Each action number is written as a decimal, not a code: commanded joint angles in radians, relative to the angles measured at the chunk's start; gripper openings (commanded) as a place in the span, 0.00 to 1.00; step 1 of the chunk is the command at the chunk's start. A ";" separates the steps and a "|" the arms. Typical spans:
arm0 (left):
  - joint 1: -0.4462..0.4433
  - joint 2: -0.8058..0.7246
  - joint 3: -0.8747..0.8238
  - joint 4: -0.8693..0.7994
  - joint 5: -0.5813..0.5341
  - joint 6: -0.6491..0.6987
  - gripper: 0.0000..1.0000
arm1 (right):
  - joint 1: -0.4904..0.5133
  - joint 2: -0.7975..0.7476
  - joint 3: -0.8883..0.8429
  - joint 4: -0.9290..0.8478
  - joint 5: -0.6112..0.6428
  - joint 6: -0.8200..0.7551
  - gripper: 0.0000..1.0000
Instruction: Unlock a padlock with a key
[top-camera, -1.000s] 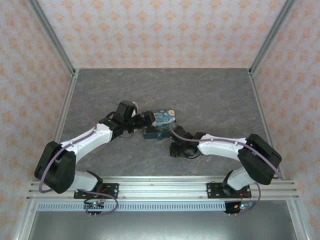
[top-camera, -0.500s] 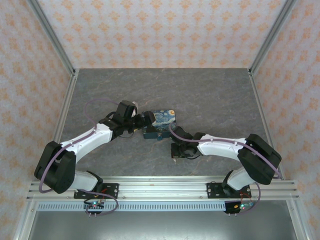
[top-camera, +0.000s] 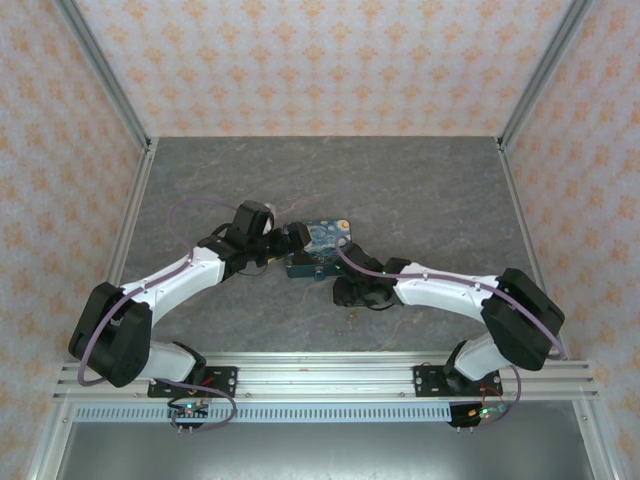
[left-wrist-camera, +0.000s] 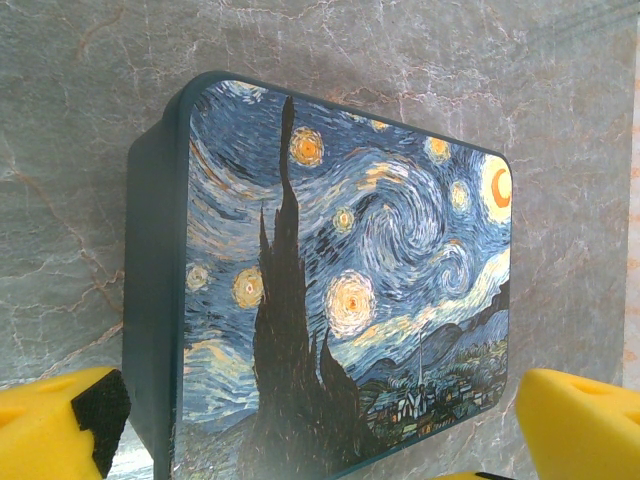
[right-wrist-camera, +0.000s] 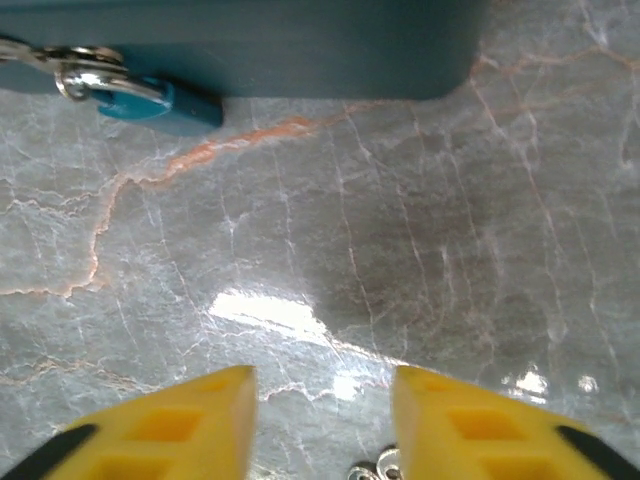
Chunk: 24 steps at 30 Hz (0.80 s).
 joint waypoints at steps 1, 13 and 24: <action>-0.006 -0.016 0.008 0.002 -0.009 -0.006 1.00 | 0.008 -0.050 0.018 -0.116 0.032 0.034 0.50; -0.006 -0.017 0.000 0.020 -0.051 -0.045 1.00 | 0.092 -0.066 -0.003 -0.209 0.134 0.324 0.56; -0.004 -0.021 0.002 0.040 -0.058 -0.055 1.00 | 0.125 0.062 0.061 -0.203 0.184 0.489 0.55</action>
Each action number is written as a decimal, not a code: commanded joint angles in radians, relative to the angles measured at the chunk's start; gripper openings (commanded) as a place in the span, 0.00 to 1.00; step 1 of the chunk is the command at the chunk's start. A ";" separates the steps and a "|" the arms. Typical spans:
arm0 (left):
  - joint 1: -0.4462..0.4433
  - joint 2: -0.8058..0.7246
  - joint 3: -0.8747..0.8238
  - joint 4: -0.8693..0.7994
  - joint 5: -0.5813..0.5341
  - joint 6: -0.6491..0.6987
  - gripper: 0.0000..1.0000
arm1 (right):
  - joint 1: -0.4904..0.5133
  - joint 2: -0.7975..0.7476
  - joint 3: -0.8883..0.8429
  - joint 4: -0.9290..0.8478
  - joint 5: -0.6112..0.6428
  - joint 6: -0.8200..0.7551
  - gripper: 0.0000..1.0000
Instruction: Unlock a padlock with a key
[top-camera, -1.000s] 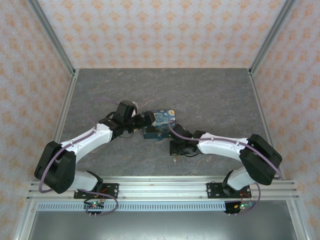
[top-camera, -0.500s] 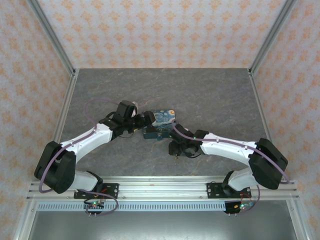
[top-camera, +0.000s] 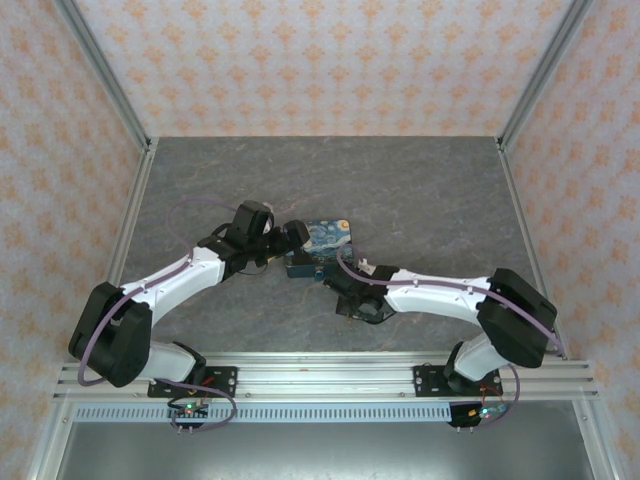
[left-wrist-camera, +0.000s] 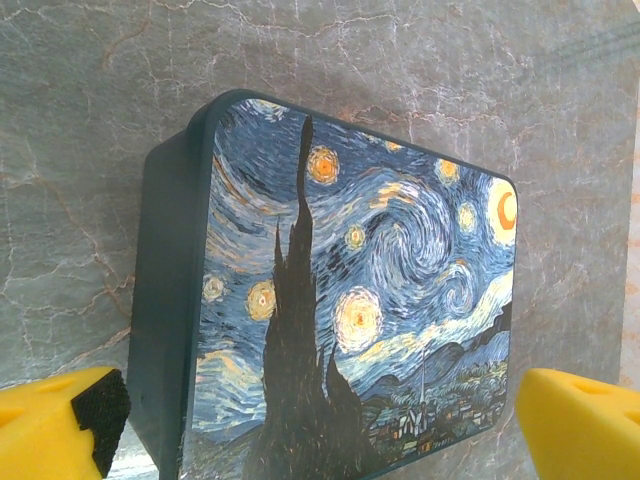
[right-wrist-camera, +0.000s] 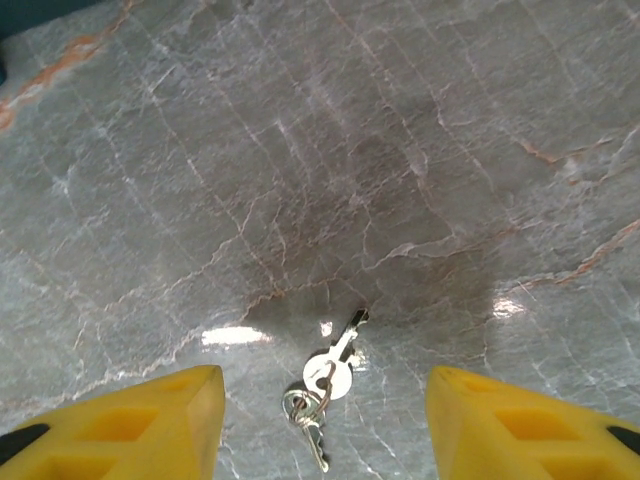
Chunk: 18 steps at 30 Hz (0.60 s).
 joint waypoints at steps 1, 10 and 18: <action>-0.003 -0.021 0.002 0.037 -0.025 -0.012 1.00 | 0.009 0.032 0.031 -0.014 0.042 0.073 0.55; 0.014 -0.014 -0.009 0.077 0.011 -0.014 1.00 | 0.055 0.150 0.105 -0.053 0.033 0.103 0.50; 0.043 -0.022 -0.040 0.111 0.046 -0.022 1.00 | 0.075 0.184 0.089 -0.037 0.022 0.166 0.49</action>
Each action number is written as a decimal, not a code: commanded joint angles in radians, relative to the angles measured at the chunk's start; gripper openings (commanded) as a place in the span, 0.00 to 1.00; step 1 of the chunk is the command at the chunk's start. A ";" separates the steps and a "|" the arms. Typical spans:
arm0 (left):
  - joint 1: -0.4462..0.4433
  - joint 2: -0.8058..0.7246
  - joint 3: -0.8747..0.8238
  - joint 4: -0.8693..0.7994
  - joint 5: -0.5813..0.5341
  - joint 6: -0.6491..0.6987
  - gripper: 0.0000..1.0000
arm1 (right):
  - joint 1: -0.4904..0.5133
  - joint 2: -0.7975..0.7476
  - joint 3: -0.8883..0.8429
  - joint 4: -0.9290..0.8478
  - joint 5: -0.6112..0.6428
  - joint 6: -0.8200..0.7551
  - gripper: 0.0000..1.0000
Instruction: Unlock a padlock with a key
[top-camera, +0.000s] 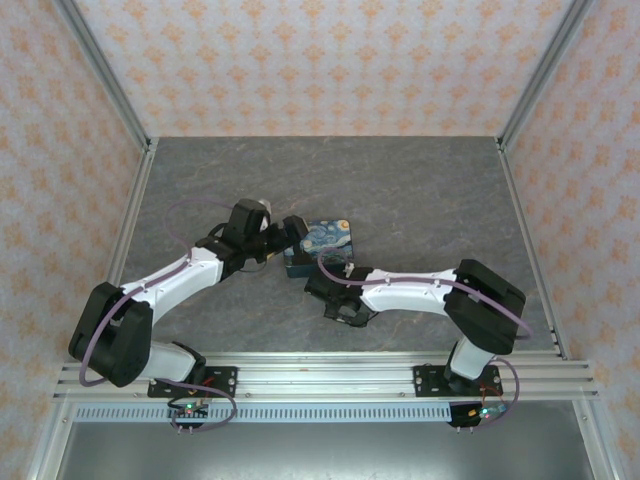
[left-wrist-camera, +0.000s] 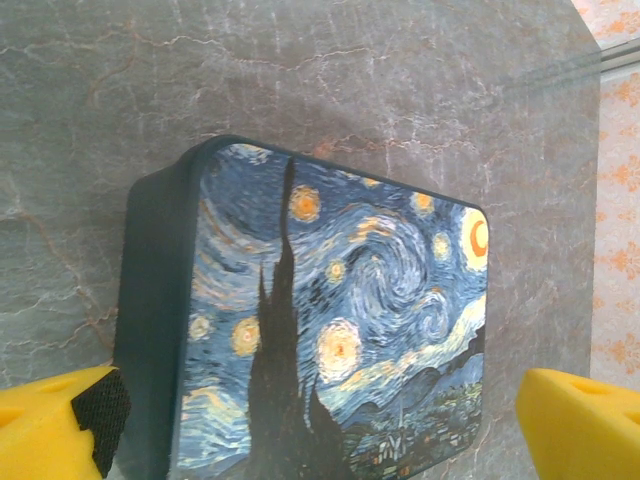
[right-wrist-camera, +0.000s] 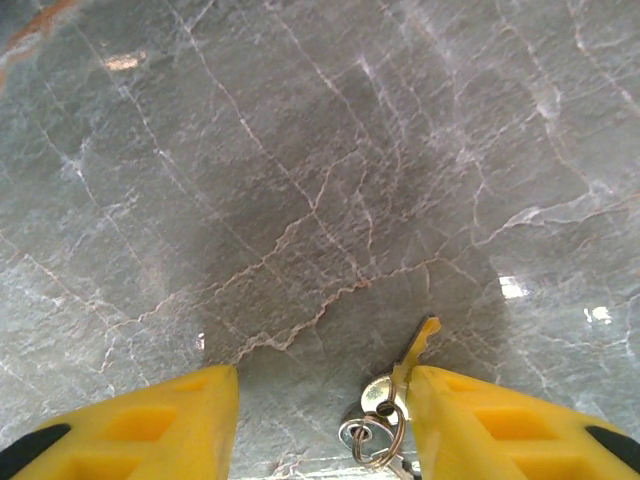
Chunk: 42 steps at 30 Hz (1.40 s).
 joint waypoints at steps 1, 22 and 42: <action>0.014 -0.021 -0.019 0.036 0.024 -0.012 1.00 | 0.007 0.022 -0.023 -0.022 0.015 0.055 0.49; 0.027 0.025 -0.021 0.077 0.078 -0.017 1.00 | 0.022 -0.027 -0.013 -0.091 0.051 0.101 0.47; 0.027 0.031 -0.037 0.094 0.080 -0.025 1.00 | 0.021 0.049 -0.062 -0.006 0.015 0.122 0.27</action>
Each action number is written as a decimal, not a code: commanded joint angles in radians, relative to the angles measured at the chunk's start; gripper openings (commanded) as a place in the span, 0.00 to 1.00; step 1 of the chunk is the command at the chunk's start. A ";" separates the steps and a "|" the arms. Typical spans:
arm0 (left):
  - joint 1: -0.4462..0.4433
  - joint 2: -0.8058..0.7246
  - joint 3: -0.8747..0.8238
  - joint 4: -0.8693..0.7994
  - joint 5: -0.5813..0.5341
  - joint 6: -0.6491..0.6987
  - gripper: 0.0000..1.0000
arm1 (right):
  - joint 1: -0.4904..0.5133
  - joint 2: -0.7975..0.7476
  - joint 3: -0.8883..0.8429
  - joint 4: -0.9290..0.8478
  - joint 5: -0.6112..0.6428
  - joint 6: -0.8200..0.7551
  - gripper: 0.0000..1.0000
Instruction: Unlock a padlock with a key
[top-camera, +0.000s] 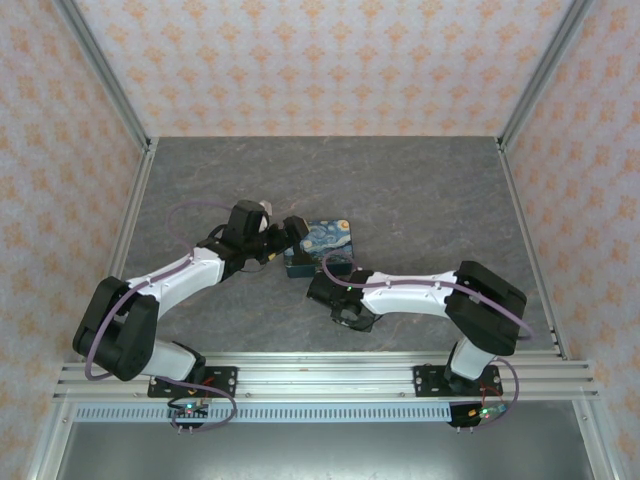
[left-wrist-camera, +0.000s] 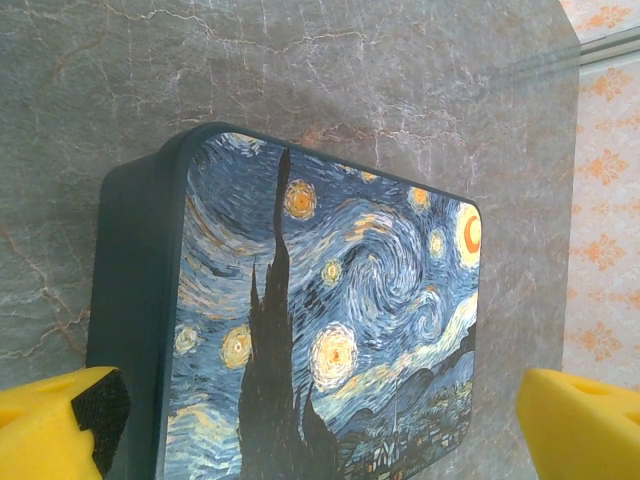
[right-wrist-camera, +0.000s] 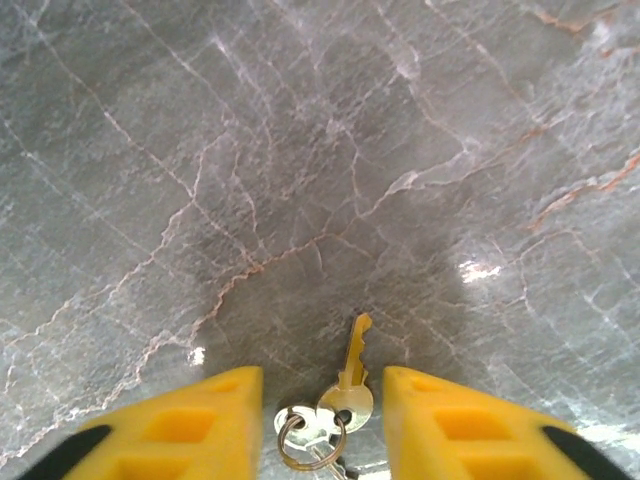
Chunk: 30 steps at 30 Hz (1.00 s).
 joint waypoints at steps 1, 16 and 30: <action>0.009 -0.003 -0.012 0.014 0.011 -0.003 1.00 | 0.006 0.057 -0.047 0.063 -0.009 0.021 0.23; 0.009 -0.031 -0.011 -0.034 0.025 0.020 1.00 | -0.093 -0.226 -0.266 0.419 -0.074 -0.297 0.00; 0.008 -0.047 0.041 0.037 0.192 0.014 0.96 | -0.428 -0.471 -0.423 0.868 -0.618 -0.596 0.00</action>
